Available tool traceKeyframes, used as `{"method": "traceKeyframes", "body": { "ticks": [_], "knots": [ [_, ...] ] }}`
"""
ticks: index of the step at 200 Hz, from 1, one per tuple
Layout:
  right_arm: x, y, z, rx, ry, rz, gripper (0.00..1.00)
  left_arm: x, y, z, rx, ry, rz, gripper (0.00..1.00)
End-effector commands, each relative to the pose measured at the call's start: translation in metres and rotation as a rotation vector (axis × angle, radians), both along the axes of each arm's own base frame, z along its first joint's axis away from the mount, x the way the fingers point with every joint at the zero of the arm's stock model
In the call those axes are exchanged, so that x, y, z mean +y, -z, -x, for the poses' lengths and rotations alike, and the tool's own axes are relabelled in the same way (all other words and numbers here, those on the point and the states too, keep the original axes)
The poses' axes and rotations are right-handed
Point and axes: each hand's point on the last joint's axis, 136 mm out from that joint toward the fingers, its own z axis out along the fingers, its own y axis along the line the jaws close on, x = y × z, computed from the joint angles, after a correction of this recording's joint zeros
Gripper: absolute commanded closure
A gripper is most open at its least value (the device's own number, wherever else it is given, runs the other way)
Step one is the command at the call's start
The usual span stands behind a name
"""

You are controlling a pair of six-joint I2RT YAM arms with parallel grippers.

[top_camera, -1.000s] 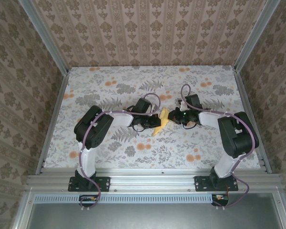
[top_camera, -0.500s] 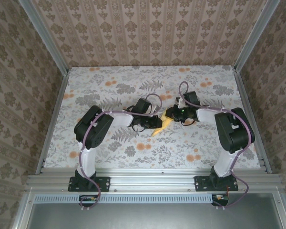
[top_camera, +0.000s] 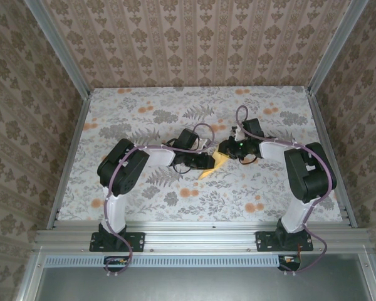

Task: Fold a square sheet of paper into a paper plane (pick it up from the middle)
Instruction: Fold the wing for the fifth time at the center of the table.

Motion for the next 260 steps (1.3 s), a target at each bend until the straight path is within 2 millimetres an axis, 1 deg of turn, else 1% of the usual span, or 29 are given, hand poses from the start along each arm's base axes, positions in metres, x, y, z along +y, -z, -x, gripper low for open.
{"method": "traceKeyframes", "body": {
  "ticks": [1, 14, 44, 68, 86, 129, 172, 204, 220, 246, 253, 260],
  "knots": [
    [0.005, -0.01, 0.001, -0.012, -0.029, -0.012, 0.8, 0.006, 0.011, 0.015, 0.059, 0.044, -0.033, 0.74],
    [0.008, -0.007, 0.003, -0.004, -0.038, -0.017, 0.82, 0.005, 0.01, 0.014, 0.057, 0.049, -0.029, 0.74],
    [0.015, 0.0, 0.008, 0.014, -0.056, -0.019, 0.84, 0.003, 0.011, 0.015, 0.06, 0.062, -0.029, 0.83],
    [0.018, 0.009, 0.013, 0.037, -0.068, -0.011, 0.84, 0.002, 0.011, 0.016, 0.059, 0.073, -0.028, 0.86],
    [0.016, 0.019, 0.017, 0.056, -0.067, 0.002, 0.85, 0.002, 0.01, 0.016, 0.057, 0.077, -0.026, 0.87],
    [0.008, 0.042, 0.033, 0.104, -0.076, 0.068, 0.86, -0.001, 0.006, 0.016, 0.054, 0.086, -0.013, 0.87],
    [0.0, 0.053, 0.044, 0.134, -0.079, 0.114, 0.88, -0.004, -0.002, 0.016, 0.047, 0.091, -0.001, 0.87],
    [-0.006, 0.062, 0.051, 0.156, -0.083, 0.149, 0.89, -0.006, -0.013, 0.014, 0.035, 0.09, 0.011, 0.85],
    [-0.008, 0.067, 0.054, 0.168, -0.08, 0.166, 0.89, -0.008, -0.023, 0.014, 0.021, 0.092, 0.021, 0.84],
    [-0.01, 0.072, 0.057, 0.181, -0.079, 0.175, 0.9, -0.003, -0.034, 0.014, -0.008, 0.085, -0.018, 0.83],
    [-0.011, 0.074, 0.058, 0.185, -0.079, 0.178, 0.9, 0.0, -0.035, 0.016, -0.013, 0.084, -0.033, 0.82],
    [-0.01, 0.074, 0.058, 0.185, -0.08, 0.177, 0.9, 0.006, -0.032, 0.013, -0.03, 0.063, -0.073, 0.82]
  ]
}}
